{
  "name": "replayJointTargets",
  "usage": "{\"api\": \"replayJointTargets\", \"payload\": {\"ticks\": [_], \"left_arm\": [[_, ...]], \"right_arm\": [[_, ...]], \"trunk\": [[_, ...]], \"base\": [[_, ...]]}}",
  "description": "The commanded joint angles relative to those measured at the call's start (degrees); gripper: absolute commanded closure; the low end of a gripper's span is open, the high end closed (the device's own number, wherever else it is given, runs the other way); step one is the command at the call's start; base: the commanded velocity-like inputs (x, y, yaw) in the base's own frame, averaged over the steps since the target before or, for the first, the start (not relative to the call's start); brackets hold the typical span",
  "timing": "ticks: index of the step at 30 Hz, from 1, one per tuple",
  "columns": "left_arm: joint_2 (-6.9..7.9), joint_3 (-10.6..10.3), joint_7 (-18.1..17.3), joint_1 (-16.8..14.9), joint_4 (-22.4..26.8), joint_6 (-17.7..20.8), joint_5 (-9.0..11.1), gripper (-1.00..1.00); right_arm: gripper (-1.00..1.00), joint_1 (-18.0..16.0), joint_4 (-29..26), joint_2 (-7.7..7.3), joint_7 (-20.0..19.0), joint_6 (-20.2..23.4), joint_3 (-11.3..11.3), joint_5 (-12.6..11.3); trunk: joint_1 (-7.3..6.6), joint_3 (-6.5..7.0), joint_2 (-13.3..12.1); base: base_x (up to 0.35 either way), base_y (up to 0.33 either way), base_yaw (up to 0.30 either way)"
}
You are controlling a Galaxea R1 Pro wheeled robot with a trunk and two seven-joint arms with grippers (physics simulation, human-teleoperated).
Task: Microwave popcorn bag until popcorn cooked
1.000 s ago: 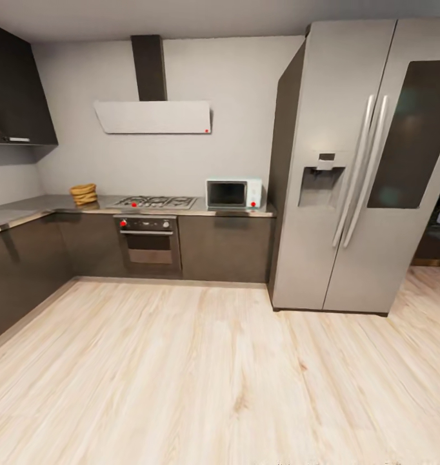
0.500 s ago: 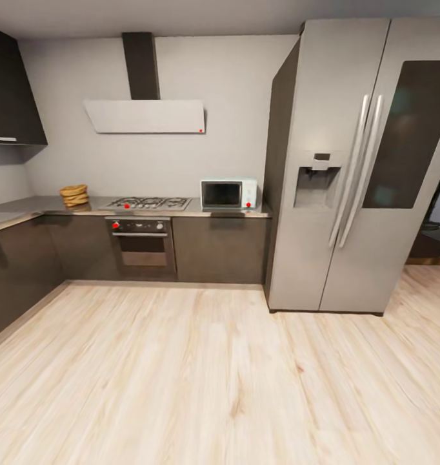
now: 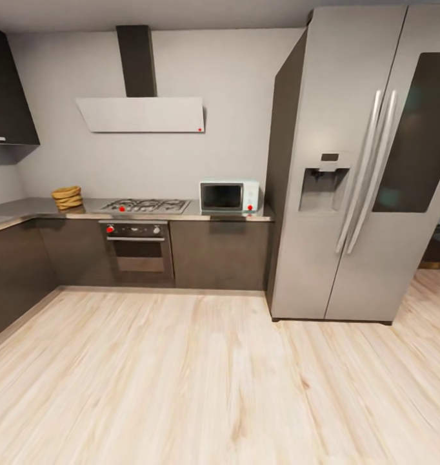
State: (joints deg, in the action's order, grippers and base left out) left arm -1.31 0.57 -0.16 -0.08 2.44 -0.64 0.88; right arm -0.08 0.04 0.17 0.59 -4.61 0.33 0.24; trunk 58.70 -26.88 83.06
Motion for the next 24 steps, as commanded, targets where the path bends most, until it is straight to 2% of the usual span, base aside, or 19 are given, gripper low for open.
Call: {"api": "replayJointTargets", "payload": {"ticks": [1, 24], "left_arm": [[-0.01, 0.0, 0.0, 0.0, 0.0, -0.1, 0.1, -1.00], [-0.09, 0.0, 0.0, 0.0, 0.0, 0.0, 0.1, -1.00]], "right_arm": [[-1.00, 0.0, 0.0, 0.01, 0.1, -0.2, 0.0, 0.0], [-1.00, 0.0, 0.0, 0.01, 0.1, -0.2, 0.2, 0.0]], "trunk": [[0.03, -0.05, 0.0], [0.03, -0.05, 0.0]], "base": [[0.286, 0.000, 0.000], [0.287, 0.000, 0.000]]}}
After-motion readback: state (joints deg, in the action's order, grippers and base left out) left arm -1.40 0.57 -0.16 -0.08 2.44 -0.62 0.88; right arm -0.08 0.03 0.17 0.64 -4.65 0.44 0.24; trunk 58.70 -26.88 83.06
